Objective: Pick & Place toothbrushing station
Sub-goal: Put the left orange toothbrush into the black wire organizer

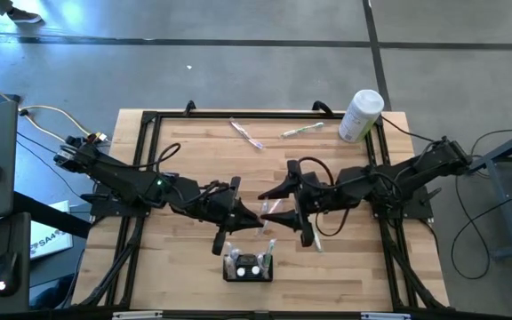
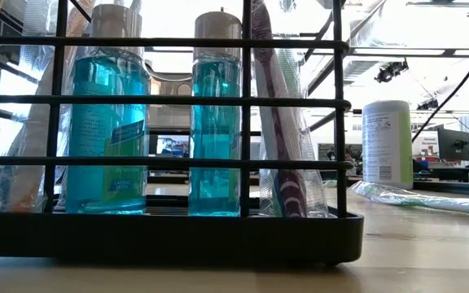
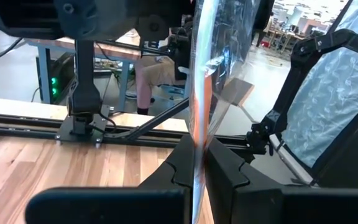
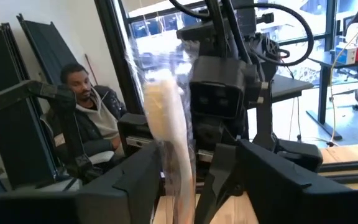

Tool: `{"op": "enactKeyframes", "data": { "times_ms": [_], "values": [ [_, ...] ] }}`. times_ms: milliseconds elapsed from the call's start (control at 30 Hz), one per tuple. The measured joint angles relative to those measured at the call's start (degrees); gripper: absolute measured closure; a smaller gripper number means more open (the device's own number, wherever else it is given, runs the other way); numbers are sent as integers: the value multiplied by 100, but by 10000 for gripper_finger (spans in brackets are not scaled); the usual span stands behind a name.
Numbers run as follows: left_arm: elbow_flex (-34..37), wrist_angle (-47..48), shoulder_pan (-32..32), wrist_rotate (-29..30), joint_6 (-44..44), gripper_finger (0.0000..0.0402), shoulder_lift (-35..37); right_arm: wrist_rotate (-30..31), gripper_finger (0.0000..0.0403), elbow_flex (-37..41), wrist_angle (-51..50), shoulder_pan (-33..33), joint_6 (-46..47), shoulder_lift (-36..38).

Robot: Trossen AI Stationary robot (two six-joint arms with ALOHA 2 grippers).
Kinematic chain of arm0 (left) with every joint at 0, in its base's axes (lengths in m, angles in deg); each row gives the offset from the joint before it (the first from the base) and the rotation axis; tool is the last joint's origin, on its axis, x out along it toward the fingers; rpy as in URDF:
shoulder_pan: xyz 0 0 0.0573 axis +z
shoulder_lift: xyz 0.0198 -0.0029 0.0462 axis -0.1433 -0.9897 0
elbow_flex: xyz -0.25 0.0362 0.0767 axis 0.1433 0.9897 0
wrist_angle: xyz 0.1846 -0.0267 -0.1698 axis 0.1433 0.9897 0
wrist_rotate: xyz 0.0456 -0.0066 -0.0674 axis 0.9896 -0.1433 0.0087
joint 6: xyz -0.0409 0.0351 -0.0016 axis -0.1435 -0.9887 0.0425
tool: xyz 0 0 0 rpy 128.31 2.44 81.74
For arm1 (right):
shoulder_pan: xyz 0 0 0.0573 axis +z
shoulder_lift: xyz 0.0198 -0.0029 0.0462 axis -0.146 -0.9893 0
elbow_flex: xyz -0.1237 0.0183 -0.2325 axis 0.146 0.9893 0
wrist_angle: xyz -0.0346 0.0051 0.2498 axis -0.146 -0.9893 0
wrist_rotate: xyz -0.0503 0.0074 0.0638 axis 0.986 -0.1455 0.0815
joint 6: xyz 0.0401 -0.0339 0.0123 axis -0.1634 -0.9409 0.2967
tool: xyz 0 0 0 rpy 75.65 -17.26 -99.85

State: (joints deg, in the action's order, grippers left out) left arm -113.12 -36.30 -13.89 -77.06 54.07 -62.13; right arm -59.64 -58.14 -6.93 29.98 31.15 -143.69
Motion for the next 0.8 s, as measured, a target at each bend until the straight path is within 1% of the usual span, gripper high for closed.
{"op": "enactKeyframes", "data": {
  "times_ms": [167,267,367,400,500,633,800],
  "values": [
    [0,4,0,2,0,391,0,-2,268,0,2,2,-282,0],
    [0,3,2,4,2,391,2,-22,317,0,2,2,-361,0],
    [0,5,4,34,41,391,2,-61,375,0,0,4,-378,0],
    [0,4,2,76,133,390,2,-90,386,0,-4,2,-441,1],
    [0,65,0,229,340,364,9,-138,390,0,-14,0,-454,2],
    [0,87,0,280,376,302,9,-139,393,0,-20,2,-450,2],
    [0,138,0,247,753,233,9,-105,395,2,-192,151,-446,80]
  ]
}}
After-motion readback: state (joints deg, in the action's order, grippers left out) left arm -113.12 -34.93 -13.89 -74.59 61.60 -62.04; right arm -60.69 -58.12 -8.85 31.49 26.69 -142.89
